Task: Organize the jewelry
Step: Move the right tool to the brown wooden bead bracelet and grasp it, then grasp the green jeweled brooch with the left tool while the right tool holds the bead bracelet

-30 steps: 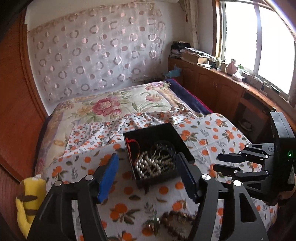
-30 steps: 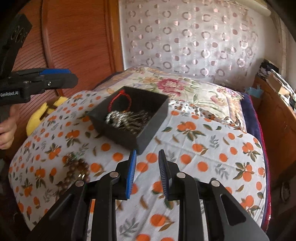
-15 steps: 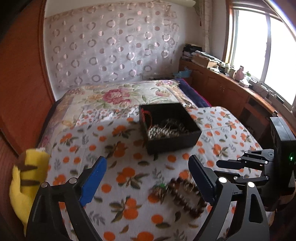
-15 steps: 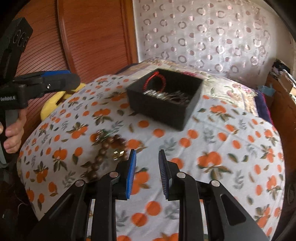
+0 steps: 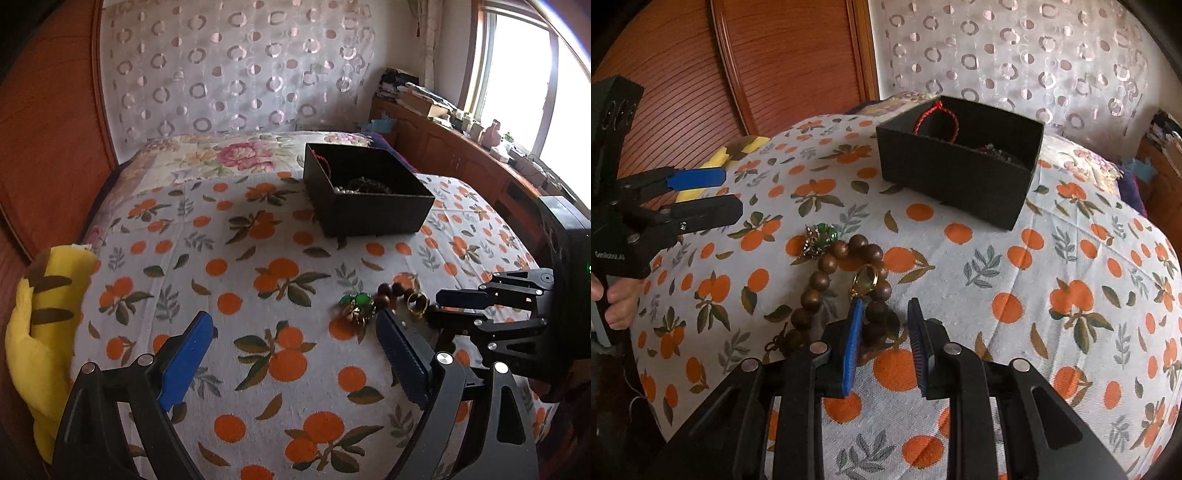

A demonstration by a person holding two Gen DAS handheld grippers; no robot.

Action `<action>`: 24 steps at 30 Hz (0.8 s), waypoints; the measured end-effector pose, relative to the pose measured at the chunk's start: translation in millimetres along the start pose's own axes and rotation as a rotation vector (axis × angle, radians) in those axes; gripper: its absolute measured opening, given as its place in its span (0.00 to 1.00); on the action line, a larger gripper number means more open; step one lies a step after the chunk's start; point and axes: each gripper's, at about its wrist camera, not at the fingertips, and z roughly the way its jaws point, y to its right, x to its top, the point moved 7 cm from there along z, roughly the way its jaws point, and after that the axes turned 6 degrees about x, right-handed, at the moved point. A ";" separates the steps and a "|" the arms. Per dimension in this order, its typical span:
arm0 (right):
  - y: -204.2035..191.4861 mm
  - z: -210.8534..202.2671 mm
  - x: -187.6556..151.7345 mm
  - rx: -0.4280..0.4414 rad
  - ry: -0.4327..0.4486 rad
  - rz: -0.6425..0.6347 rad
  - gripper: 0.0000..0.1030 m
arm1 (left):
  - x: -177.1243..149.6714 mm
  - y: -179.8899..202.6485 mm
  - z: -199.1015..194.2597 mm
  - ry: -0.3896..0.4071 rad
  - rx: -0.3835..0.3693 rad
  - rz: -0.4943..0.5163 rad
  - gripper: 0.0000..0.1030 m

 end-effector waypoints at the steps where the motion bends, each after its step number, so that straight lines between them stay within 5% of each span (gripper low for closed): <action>1: -0.5 0.4 0.0 -0.003 0.000 -0.004 0.26 | -1.0 0.0 0.0 0.000 -0.003 0.000 0.84; 4: -2.1 1.6 0.5 -0.020 -0.011 -0.023 0.26 | -3.1 1.0 -0.2 -0.003 -0.011 0.000 0.84; 5: -3.4 1.7 0.4 -0.024 -0.015 -0.039 0.15 | -3.9 1.6 -0.5 -0.002 -0.011 0.002 0.84; 6: -5.8 2.4 0.7 -0.017 -0.017 -0.050 0.15 | -4.9 2.3 -0.7 -0.002 -0.012 0.004 0.84; 24: -3.1 -80.1 40.6 -0.065 0.211 -0.101 0.15 | -17.1 16.4 5.4 -0.009 -0.033 0.038 0.84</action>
